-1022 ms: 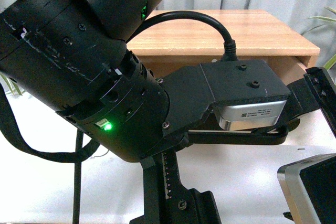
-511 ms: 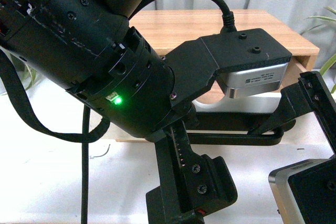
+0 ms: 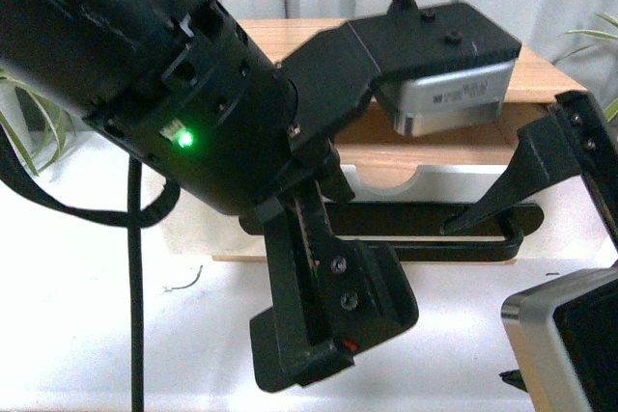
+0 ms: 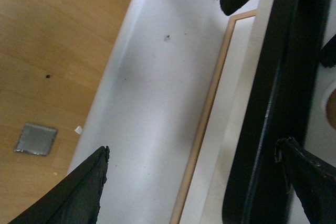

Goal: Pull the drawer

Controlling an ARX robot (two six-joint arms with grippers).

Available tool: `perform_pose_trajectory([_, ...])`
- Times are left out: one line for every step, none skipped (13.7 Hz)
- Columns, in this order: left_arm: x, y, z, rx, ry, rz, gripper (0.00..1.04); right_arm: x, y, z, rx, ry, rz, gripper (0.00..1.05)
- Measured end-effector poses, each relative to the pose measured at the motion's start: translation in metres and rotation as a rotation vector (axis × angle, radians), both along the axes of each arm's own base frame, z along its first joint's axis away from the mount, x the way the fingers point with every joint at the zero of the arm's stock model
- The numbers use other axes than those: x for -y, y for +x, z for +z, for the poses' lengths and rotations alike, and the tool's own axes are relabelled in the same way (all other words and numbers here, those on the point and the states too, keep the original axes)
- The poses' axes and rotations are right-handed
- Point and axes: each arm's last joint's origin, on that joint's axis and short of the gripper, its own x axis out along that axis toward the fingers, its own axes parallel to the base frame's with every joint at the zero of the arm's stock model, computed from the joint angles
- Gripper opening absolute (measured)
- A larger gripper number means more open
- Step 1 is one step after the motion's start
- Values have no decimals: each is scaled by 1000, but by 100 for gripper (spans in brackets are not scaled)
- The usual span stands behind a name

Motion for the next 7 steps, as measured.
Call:
perform_pose_trajectory([-4,-2,11,20,-24,4,98,1,-1,9,13,10,7,98])
perform_pose_trajectory([-10,-3,25,53,-56,18,98,4,-1,20,37,27,6,98])
perform_pose_trajectory([-16,-4,39,80,-95,36,98,7,0,29,61,44,2,98])
perform_pose_trajectory([-28,-6,56,114,-141,70,98,16,1,41,85,76,-22,98])
perform_pose_trajectory([-39,-8,67,136,-185,100,98,22,2,47,94,112,-47,98])
perform_pose_trajectory([-59,-12,81,183,-261,162,98,32,7,60,146,193,-100,98])
perform_pose_trajectory([-89,-16,96,254,-363,268,98,46,14,75,209,312,-200,98])
